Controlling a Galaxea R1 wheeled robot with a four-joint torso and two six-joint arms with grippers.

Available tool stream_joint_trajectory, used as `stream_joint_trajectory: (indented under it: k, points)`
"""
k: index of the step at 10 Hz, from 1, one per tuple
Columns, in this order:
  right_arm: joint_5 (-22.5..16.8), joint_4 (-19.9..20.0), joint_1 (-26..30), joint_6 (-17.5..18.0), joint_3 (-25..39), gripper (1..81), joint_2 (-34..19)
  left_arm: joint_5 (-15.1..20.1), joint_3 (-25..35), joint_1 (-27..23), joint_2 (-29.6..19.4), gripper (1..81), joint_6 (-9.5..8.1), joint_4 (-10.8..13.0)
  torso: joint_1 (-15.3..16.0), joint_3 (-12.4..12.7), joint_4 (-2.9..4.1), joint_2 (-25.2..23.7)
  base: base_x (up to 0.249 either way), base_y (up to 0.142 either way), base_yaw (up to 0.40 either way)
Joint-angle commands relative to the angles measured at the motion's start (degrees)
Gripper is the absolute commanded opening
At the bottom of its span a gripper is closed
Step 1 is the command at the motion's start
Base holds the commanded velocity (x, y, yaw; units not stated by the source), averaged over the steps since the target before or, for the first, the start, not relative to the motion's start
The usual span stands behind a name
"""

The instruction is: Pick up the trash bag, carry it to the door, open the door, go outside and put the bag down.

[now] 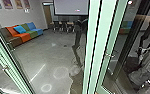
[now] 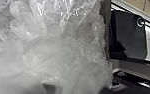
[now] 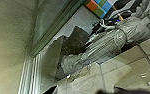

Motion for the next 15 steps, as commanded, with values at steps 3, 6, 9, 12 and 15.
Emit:
stream_joint_trajectory:
  k: [3,6,9,12,15]
  points:
    - [2.53,0.51,10.46,-0.19,-3.84,81.1,-9.53,3.45,0.07,-1.64,-0.29,1.0,-0.20,-0.18,0.00,0.00,0.00,0.00,0.000,0.000,0.000]
    - [2.53,3.15,9.41,-0.19,-2.70,81.1,-14.11,3.45,0.07,-1.56,-0.37,1.0,-0.11,-0.18,0.02,0.00,0.00,0.00,0.000,0.000,0.000]
    - [2.53,5.52,7.03,-0.10,-1.03,81.1,-17.36,3.45,0.16,-1.47,-0.37,1.0,-0.11,0.00,0.02,0.00,0.00,0.00,0.000,0.000,0.000]
    - [1.83,7.37,6.24,0.25,-0.94,81.1,-17.18,3.45,0.16,-1.38,-0.37,1.0,-0.11,0.09,0.02,0.00,0.00,0.00,0.000,0.000,0.000]
    - [-1.75,9.21,5.80,0.43,2.20,81.1,-17.01,3.37,0.34,-1.29,-0.46,1.0,-0.11,0.00,0.02,0.00,0.00,0.00,0.000,0.000,0.000]
